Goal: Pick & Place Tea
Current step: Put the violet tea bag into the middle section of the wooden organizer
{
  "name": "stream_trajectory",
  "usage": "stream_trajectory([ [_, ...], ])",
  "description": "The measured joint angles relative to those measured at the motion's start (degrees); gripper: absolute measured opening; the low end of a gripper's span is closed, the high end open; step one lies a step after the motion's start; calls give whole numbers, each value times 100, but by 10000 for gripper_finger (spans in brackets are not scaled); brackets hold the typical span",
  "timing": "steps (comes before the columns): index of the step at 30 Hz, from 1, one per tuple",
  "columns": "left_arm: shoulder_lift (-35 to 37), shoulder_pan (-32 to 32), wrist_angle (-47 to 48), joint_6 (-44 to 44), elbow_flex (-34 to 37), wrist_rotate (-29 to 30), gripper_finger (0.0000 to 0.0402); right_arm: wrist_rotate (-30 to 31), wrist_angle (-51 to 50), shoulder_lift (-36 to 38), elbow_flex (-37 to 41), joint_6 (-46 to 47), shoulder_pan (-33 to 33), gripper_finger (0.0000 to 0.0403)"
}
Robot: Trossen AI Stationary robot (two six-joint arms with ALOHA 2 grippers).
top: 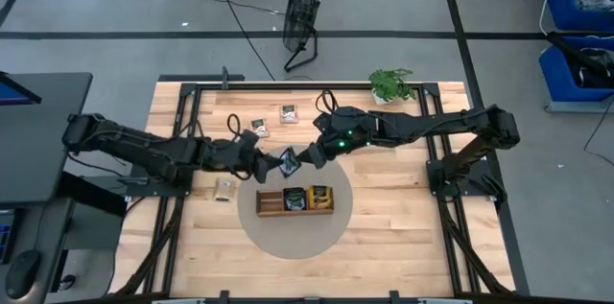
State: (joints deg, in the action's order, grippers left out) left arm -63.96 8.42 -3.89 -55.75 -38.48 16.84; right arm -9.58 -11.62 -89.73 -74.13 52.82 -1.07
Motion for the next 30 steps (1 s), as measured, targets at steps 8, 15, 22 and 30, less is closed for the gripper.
stream_trajectory([
  [8,-2,-165,-175,42,0,-164,2,-48,-174,2,0,86,-205,182],
  [15,-2,-383,-193,64,0,-270,2,-156,-128,-17,0,93,-264,182],
  [22,-2,-519,-256,78,0,-346,2,-201,122,-177,-4,265,-263,181],
  [30,-2,-527,-278,133,0,-391,2,43,164,-199,0,216,-320,94],
])
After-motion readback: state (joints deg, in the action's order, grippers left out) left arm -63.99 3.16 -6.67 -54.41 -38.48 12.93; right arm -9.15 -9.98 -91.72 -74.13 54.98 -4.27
